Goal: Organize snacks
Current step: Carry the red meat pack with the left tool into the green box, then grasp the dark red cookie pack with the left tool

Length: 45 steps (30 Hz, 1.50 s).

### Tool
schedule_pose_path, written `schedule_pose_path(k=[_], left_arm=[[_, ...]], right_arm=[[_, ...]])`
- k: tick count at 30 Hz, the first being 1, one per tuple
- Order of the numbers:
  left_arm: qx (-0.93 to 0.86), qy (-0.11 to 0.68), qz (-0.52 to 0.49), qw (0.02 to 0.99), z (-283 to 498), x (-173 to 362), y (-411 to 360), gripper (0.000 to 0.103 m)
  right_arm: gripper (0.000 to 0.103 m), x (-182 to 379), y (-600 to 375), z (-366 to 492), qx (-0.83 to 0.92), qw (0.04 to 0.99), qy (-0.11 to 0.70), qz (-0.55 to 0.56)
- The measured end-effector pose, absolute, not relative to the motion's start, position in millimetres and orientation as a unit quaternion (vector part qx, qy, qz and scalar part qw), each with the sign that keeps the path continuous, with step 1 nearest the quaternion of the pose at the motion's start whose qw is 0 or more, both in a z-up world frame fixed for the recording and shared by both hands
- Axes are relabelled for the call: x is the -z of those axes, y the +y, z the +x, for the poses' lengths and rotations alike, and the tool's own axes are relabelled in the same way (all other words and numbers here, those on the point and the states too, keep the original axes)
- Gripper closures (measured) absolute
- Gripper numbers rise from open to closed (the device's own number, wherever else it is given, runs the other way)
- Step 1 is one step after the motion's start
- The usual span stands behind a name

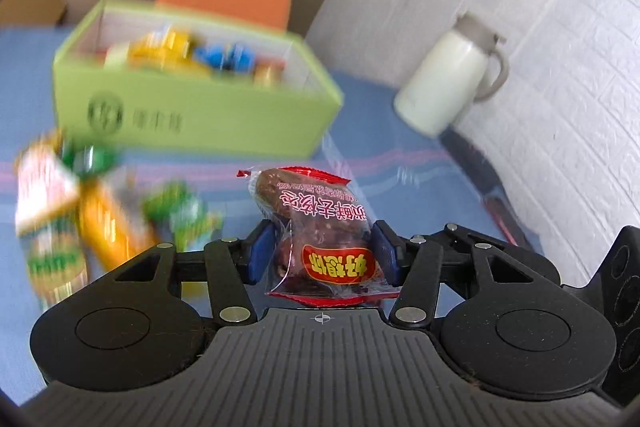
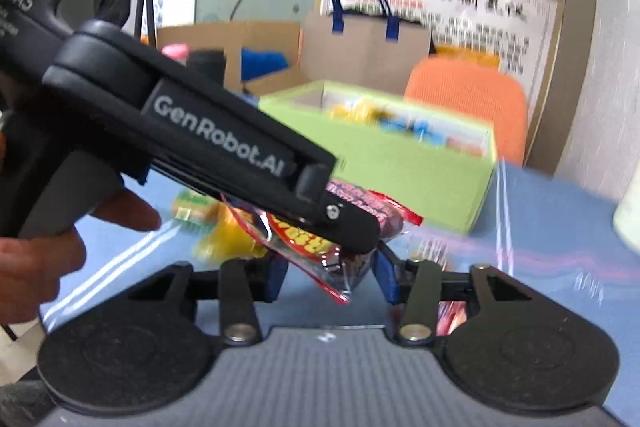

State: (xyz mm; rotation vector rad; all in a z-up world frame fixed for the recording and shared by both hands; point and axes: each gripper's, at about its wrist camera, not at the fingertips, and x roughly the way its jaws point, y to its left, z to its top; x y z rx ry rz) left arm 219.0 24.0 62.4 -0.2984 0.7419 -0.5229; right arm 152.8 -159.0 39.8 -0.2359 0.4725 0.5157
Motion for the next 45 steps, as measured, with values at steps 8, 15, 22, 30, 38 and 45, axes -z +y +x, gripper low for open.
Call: schedule_pose_path(k=[8, 15, 22, 30, 38, 45], left_arm=[[0.239, 0.301, -0.129, 0.914, 331, -110, 10, 0.066], [0.215, 0.317, -0.135, 0.914, 401, -79, 10, 0.052], [0.189, 0.267, -0.125, 0.936, 365, -87, 33, 0.028], [0.237, 0.271, -0.122, 0.925, 285, -80, 22, 0.022], [0.249, 0.357, -0.151, 0.887, 243, -24, 1, 0.024], [0.292, 0.401, -0.168, 0.852, 245, -7, -23, 0.035]], right_arm=[[0.041, -85, -150, 270, -0.231, 0.944, 0.18, -0.155], [0.03, -72, -146, 349, -0.234, 0.936, 0.223, -0.139], [0.014, -78, -179, 309, -0.214, 0.952, 0.174, -0.131], [0.011, -58, -224, 239, -0.187, 0.956, 0.196, -0.109], [0.011, -13, -238, 158, -0.158, 0.949, 0.262, -0.079], [0.011, 8, -237, 136, -0.183, 0.936, 0.3, -0.027]])
